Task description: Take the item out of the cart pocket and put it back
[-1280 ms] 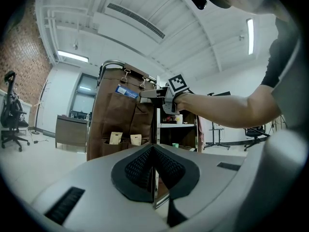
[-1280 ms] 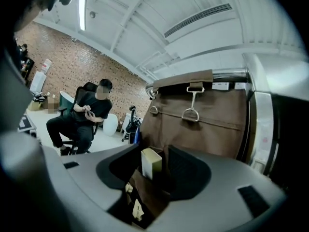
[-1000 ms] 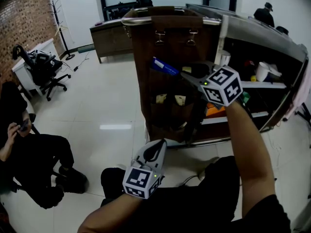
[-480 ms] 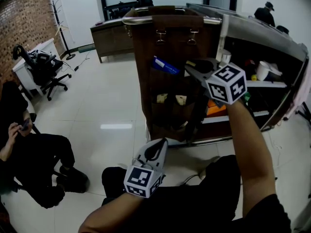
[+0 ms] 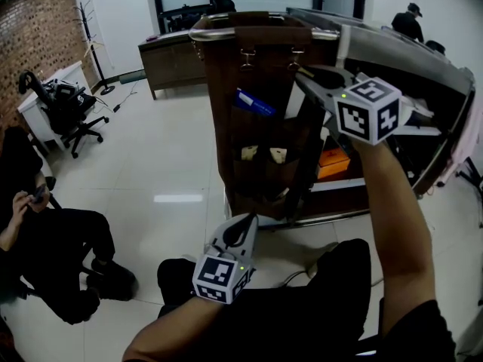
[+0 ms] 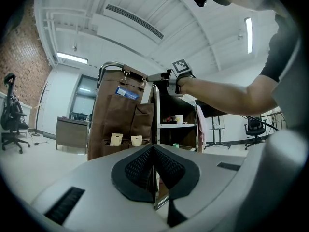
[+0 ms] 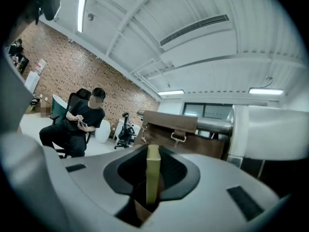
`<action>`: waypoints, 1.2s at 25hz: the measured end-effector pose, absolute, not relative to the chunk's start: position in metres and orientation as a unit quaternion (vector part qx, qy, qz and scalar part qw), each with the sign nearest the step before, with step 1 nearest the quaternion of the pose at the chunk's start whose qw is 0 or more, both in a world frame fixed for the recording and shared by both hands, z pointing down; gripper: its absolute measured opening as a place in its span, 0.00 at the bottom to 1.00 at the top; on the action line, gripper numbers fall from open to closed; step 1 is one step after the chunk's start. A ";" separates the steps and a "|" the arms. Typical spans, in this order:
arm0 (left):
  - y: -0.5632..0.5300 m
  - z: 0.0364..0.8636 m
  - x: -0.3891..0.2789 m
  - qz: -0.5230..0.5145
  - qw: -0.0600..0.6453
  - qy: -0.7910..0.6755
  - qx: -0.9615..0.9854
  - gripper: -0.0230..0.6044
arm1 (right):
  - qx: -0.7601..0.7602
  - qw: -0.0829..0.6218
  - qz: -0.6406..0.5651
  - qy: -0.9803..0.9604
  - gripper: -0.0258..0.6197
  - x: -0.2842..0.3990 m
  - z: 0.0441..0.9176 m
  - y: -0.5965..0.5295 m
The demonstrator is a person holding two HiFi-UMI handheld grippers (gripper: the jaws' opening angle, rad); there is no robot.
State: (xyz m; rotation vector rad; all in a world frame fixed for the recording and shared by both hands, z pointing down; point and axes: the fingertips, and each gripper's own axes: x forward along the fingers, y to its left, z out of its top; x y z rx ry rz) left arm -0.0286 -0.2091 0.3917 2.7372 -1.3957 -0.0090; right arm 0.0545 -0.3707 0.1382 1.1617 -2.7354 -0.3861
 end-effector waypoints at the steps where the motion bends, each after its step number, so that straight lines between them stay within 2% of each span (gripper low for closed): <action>1: -0.209 0.391 -0.028 -0.004 0.033 -0.454 0.891 0.04 | 0.388 0.067 -0.126 -0.910 0.18 0.056 0.130 -0.367; 10: -0.207 0.391 -0.028 -0.002 0.028 -0.454 0.891 0.04 | 0.380 0.044 -0.156 -0.910 0.18 0.059 0.049 -0.306; 14: -0.205 0.388 -0.027 -0.002 0.026 -0.452 0.892 0.04 | 0.372 0.035 -0.154 -0.915 0.18 0.060 0.043 -0.264; 18: -0.203 0.387 -0.025 -0.002 0.023 -0.449 0.893 0.04 | 0.350 0.032 -0.128 -0.927 0.18 0.055 0.079 -0.232; 30: -0.205 0.382 -0.026 -0.010 0.022 -0.451 0.892 0.04 | 0.334 0.050 -0.001 -0.941 0.18 0.045 0.259 -0.194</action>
